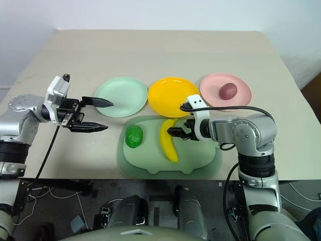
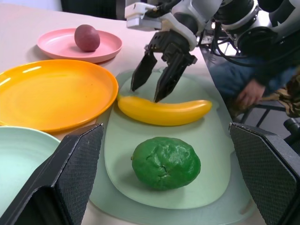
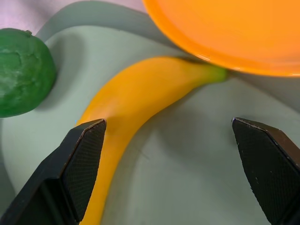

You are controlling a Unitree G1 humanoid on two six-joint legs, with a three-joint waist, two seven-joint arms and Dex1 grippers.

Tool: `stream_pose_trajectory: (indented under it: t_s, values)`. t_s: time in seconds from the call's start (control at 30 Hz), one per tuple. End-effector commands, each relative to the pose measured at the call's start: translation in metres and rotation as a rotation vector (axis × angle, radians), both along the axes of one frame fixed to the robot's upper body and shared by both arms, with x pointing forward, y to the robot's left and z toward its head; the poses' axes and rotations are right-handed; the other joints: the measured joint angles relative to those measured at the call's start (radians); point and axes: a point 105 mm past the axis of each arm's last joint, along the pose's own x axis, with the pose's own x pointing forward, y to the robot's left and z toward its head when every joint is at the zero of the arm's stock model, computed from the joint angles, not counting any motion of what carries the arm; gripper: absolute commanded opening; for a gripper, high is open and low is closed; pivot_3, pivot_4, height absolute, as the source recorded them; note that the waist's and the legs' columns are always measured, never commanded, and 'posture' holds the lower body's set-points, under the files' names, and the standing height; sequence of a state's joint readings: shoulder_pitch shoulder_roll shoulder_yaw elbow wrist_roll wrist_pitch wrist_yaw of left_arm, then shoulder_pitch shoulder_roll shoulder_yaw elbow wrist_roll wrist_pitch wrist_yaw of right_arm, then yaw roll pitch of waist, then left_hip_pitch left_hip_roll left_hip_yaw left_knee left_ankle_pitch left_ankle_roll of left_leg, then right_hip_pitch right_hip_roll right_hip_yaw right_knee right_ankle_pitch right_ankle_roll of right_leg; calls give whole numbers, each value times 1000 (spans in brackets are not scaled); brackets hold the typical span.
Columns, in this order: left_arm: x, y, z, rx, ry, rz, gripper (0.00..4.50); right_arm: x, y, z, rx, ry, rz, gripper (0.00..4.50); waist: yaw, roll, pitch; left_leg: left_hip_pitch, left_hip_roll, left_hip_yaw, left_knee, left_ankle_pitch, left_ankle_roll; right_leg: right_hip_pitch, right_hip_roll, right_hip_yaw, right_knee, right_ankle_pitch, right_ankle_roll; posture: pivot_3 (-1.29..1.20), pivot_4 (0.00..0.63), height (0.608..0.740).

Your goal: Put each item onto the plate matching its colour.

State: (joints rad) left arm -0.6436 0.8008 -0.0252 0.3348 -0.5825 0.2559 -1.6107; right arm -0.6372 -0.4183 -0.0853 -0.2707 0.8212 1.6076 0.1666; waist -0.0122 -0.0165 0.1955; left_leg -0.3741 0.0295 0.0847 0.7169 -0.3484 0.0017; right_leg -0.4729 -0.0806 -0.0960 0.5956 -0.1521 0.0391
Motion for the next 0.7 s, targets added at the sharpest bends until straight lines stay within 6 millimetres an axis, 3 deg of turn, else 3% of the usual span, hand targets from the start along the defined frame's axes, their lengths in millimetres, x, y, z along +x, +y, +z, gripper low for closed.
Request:
stream_pose_trajectory:
  t_s: [0.03,0.2,0.57,0.7]
  values:
    - [2,0,10,2,-41,-2,4500,0,7,6,65,16,11,4484,0,0,0,0,0,0,0,0,0,0,0,0,0,0,0,0,150,740]
    - [1,1,9,6,-39,0,4500,0,7,3,131,75,-10,4484,0,0,0,0,0,0,0,0,0,0,0,0,0,0,0,0,150,740]
    - [2,0,10,7,-37,2,4500,-3,12,-7,32,87,-37,4484,0,-1,-1,0,1,-1,0,0,1,0,0,0,0,0,0,0,150,740]
    - [3,1,11,7,-39,9,4500,2,9,-11,31,98,-129,4484,-1,-2,-1,1,1,-1,0,-1,1,1,0,0,0,0,0,0,150,740]
